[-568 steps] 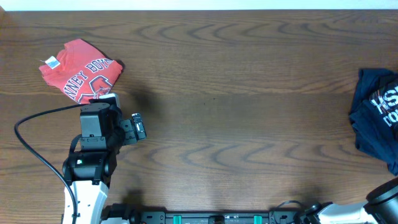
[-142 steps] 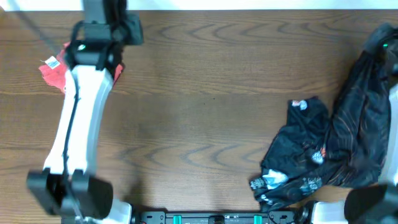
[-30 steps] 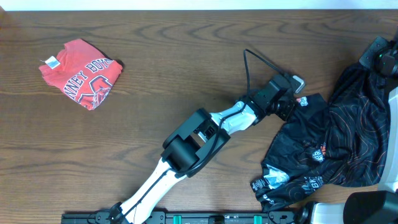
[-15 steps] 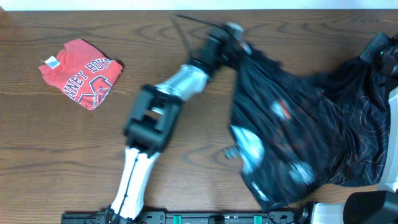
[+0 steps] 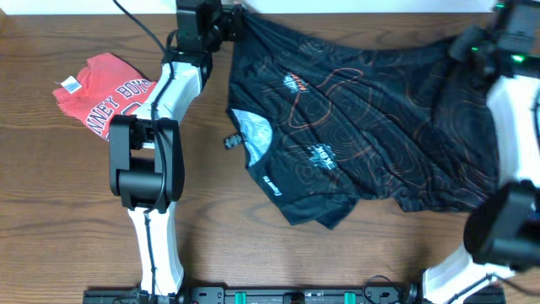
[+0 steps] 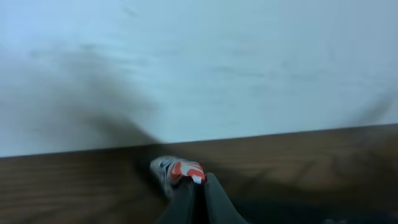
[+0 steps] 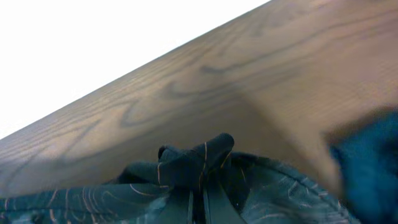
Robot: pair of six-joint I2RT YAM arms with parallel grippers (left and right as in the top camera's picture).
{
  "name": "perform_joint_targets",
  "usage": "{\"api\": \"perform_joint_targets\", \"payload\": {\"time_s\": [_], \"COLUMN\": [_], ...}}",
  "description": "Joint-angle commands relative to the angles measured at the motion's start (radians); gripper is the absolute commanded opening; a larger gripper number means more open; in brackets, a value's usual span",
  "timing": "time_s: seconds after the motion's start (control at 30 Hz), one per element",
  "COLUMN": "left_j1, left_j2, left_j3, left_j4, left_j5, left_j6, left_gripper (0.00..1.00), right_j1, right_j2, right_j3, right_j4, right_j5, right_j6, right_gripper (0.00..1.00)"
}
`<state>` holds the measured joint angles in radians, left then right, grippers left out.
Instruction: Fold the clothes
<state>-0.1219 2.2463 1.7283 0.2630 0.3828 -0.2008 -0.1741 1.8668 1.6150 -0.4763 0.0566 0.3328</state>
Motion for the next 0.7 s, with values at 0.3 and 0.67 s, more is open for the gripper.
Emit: {"api": "perform_joint_targets", "payload": {"time_s": [0.3,0.67], "left_j1": [0.016,0.035], "left_j2": [0.002,0.002], "left_j3": [0.011,0.011], "left_j4": [0.100,0.009], "left_j5": [-0.129,-0.148], "left_j6": [0.111,0.110], "left_gripper": [0.06,0.98], "right_j1": [0.036,0.027], "right_j2": [0.190,0.186], "right_j3": [0.008,0.008], "right_j4": [0.343,0.320], "right_j5": [0.082,0.085], "right_j6": [0.071,0.057], "right_gripper": [0.05,0.99]}}
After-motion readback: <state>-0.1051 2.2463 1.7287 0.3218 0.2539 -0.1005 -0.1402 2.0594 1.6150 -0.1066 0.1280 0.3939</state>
